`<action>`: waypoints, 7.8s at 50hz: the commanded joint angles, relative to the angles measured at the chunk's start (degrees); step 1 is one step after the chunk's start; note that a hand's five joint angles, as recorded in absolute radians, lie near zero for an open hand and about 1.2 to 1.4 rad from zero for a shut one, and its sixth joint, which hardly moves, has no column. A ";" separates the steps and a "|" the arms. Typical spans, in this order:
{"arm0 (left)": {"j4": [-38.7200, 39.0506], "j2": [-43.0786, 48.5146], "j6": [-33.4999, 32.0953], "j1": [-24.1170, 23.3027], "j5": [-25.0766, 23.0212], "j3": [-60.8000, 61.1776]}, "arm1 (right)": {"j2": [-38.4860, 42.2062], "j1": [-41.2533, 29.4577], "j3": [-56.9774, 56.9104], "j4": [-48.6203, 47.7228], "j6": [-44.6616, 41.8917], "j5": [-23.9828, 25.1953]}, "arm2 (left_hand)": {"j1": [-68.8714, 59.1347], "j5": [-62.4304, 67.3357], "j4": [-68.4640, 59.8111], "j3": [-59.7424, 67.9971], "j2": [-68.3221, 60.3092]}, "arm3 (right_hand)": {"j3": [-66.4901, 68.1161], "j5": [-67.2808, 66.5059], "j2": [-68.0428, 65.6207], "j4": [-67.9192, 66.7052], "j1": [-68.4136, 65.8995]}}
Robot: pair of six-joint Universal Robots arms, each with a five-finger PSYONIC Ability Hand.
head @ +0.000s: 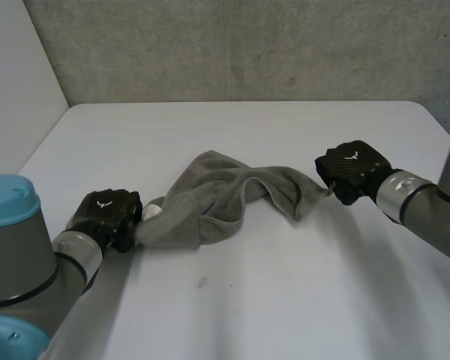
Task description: Fold the towel.
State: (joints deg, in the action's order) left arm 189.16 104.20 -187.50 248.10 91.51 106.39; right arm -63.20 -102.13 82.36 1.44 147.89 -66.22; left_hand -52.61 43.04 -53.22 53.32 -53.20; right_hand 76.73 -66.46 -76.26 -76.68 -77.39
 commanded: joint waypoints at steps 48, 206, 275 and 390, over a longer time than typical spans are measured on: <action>-19.44 25.61 -14.82 -7.01 -4.24 -40.29 | -1.84 2.72 9.84 -3.28 -1.11 2.77 | -4.29 3.86 -3.68 3.58 -3.70 | 3.27 -3.54 -3.74 -3.32 -2.61; 17.39 -8.05 -13.68 13.64 -10.30 5.15 | -15.99 22.94 2.72 16.93 -6.03 8.57 | -27.39 26.96 -26.78 26.68 -26.80 | 3.27 -3.54 -3.74 -3.32 -2.61; 10.80 -6.64 -20.45 12.94 -16.54 5.50 | -7.02 26.72 33.04 -4.86 -27.83 25.27 | -27.39 26.96 -26.78 26.68 -26.80 | -44.44 44.17 43.97 44.39 45.10; 10.80 -4.80 -20.45 12.85 -16.90 6.29 | -0.52 18.72 19.33 -7.15 -22.21 16.66 | -27.39 26.96 -26.78 26.68 -26.80 | 3.27 -3.54 -3.74 -3.32 -2.61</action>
State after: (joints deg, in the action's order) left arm 200.04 99.03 -207.86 260.95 74.62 112.60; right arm -63.44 -83.69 101.86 -6.06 125.36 -49.24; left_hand -68.89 58.66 -69.91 69.83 -69.83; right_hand 70.10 -61.20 -70.54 -70.97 -71.76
